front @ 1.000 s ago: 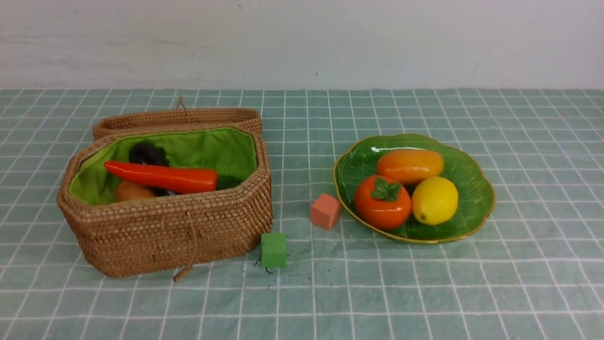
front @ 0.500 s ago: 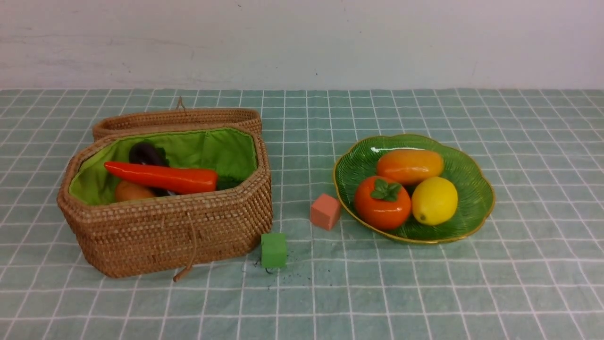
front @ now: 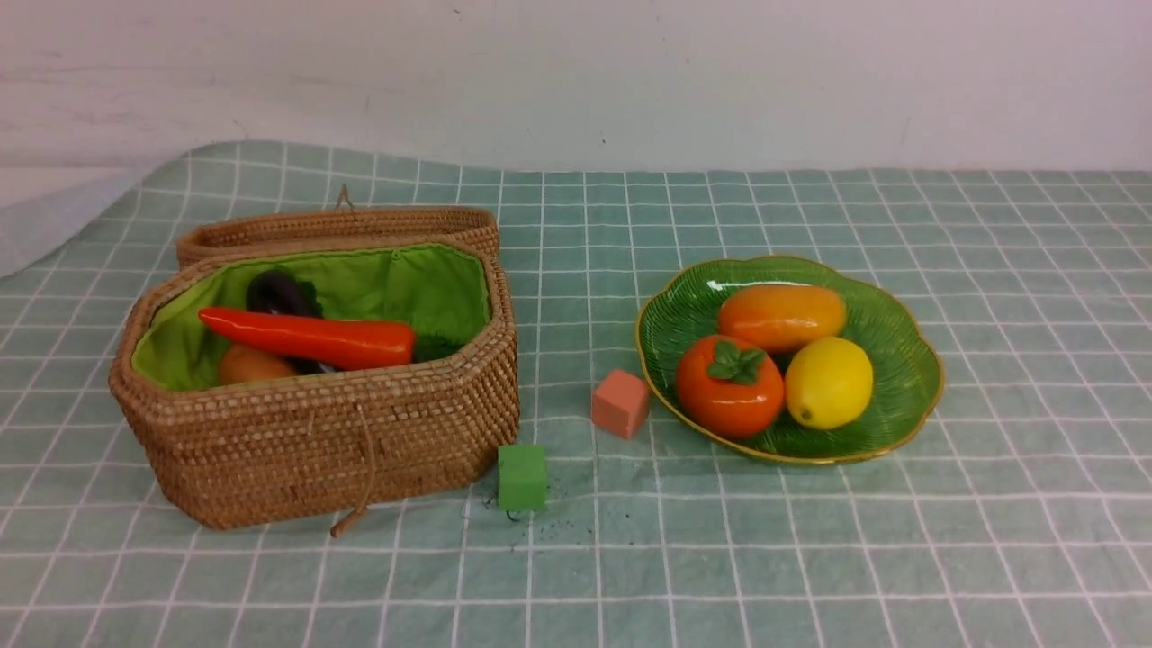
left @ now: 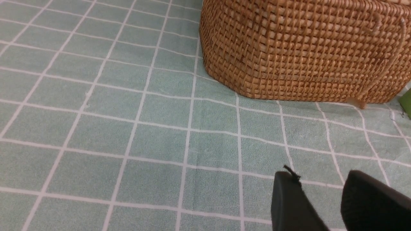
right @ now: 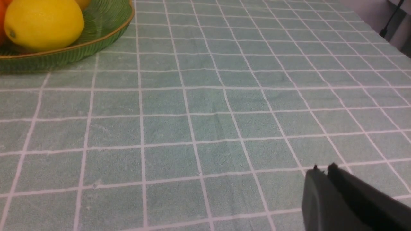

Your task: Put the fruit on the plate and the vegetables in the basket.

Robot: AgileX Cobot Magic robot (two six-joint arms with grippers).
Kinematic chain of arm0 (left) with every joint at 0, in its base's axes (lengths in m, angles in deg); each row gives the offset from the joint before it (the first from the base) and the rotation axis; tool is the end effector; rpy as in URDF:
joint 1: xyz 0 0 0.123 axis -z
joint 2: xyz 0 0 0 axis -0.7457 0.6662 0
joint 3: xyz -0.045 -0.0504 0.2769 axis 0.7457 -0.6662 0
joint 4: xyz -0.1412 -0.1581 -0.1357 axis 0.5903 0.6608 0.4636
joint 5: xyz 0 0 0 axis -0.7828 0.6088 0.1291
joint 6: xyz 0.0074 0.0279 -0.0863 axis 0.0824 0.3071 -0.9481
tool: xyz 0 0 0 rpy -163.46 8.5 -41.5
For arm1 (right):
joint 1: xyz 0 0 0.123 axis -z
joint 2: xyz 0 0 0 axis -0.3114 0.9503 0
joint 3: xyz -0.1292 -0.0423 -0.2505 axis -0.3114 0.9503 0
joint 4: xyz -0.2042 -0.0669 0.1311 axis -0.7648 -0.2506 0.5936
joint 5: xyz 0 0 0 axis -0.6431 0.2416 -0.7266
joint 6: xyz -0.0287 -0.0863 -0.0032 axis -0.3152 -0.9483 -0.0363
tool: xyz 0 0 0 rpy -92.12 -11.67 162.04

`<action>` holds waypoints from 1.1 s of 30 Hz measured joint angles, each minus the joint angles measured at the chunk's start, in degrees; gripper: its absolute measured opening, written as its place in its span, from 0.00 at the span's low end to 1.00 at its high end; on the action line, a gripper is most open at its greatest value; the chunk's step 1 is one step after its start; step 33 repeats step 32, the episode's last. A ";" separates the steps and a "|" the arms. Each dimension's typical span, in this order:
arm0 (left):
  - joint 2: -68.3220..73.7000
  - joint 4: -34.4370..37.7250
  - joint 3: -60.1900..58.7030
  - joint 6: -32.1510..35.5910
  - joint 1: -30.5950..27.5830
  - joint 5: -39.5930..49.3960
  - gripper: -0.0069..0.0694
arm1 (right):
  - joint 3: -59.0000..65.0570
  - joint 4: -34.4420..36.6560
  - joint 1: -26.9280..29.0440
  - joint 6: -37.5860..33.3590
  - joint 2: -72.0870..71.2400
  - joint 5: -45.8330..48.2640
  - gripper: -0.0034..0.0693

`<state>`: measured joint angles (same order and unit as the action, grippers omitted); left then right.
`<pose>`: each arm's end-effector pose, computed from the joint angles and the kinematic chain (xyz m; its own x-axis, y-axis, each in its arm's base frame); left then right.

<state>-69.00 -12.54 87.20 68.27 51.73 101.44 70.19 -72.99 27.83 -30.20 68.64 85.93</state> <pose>0.0523 -0.0007 0.1690 -0.3142 -0.2252 -0.9223 -0.0429 0.9738 -0.2231 0.0499 -0.0139 0.1728 -0.3296 -0.0549 -0.9425 0.1871 0.9747 -0.1222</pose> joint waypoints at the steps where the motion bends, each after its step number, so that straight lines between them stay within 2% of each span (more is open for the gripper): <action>1: 0.00 0.00 0.00 0.00 0.00 0.00 0.40 | 0.00 0.00 0.00 0.00 0.00 0.00 0.11; 33: 0.00 0.00 0.00 0.00 0.00 0.00 0.40 | 0.00 0.00 0.00 0.00 0.00 0.07 0.16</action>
